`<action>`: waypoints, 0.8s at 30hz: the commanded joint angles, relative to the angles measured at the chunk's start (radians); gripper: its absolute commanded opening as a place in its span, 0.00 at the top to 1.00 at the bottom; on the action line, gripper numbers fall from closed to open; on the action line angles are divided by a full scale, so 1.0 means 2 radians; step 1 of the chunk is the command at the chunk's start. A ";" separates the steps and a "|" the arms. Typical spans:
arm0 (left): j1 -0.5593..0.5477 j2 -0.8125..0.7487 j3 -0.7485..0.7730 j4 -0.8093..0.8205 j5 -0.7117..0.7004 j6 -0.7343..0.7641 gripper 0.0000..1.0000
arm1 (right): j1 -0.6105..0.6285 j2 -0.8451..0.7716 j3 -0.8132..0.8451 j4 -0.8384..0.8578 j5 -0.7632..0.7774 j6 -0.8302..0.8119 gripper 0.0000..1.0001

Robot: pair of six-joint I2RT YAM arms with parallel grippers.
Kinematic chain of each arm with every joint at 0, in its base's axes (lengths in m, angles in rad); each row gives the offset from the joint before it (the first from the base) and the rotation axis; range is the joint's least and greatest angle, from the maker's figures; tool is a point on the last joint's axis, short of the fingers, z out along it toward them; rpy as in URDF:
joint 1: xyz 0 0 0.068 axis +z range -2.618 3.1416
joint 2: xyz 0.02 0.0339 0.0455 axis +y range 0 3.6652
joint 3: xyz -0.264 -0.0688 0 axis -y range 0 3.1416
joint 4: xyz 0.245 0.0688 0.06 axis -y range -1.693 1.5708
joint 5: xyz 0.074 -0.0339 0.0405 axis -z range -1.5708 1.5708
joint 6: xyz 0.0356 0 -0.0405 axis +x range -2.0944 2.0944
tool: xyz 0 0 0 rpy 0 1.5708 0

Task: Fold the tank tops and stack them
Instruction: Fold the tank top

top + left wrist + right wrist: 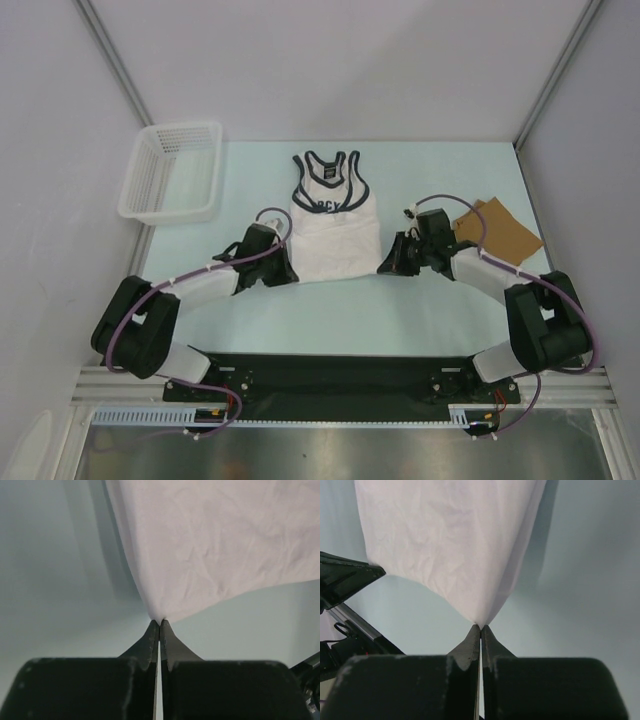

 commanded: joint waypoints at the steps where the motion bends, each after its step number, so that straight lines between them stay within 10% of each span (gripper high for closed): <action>1: -0.015 -0.010 -0.028 0.005 -0.002 -0.024 1.00 | 0.007 -0.027 -0.027 -0.028 0.018 0.005 1.00; 12: 0.003 -0.060 0.190 -0.164 -0.067 0.015 1.00 | 0.017 -0.023 0.189 -0.144 0.031 -0.009 1.00; 24: -0.042 -0.122 -0.127 -0.006 -0.001 -0.080 1.00 | 0.046 -0.133 -0.074 -0.088 0.041 0.050 1.00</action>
